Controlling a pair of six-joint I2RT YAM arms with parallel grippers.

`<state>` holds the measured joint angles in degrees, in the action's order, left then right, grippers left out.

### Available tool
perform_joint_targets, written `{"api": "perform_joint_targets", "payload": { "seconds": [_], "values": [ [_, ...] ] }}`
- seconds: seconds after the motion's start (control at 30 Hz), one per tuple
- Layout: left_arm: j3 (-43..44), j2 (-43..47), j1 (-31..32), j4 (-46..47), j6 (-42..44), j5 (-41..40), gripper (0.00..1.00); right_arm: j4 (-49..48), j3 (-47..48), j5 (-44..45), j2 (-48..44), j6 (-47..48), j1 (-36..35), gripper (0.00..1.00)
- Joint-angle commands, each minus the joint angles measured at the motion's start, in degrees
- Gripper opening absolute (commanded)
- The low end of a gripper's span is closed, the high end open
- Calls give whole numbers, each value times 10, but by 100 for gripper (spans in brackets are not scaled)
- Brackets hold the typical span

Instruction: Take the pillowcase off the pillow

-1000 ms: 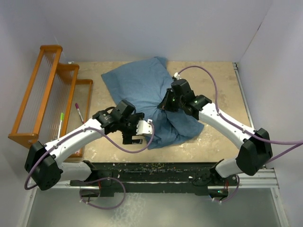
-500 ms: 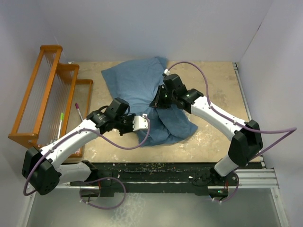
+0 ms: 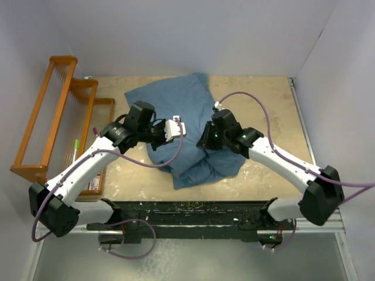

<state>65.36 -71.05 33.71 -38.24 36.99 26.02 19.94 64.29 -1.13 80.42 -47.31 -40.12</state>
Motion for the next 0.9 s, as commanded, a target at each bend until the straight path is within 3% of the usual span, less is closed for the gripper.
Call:
{"api": "perform_joint_targets", "payload": {
  "seconds": [0.0, 0.17, 0.27, 0.4, 0.53, 0.63, 0.73, 0.87],
  "values": [
    [50, -21, -5, 10, -20, 15, 0, -26, -57, 27, -89, -18, -3, 28],
    [45, -27, -3, -17, 3, 22, 1, -43, -136, 19, -137, -49, -3, 44],
    [15, -26, 15, -46, 24, 36, 31, -8, -141, 35, -140, -57, -3, 51],
    [-22, -37, 49, -62, 61, 14, 56, 31, -201, 88, -181, -114, -2, 62],
    [-26, -59, 50, -66, 71, 17, 68, 51, -268, 121, -211, -154, 5, 67],
    [-26, -61, 49, -71, 75, 21, 73, 60, -297, 139, -192, -172, 7, 72],
    [-30, -37, 48, -83, 83, 30, 84, 45, -310, 147, -174, -188, 9, 77],
    [-36, -18, 46, -100, 95, 39, 95, -18, -319, 150, -152, -178, 22, 75]
  ]
}}
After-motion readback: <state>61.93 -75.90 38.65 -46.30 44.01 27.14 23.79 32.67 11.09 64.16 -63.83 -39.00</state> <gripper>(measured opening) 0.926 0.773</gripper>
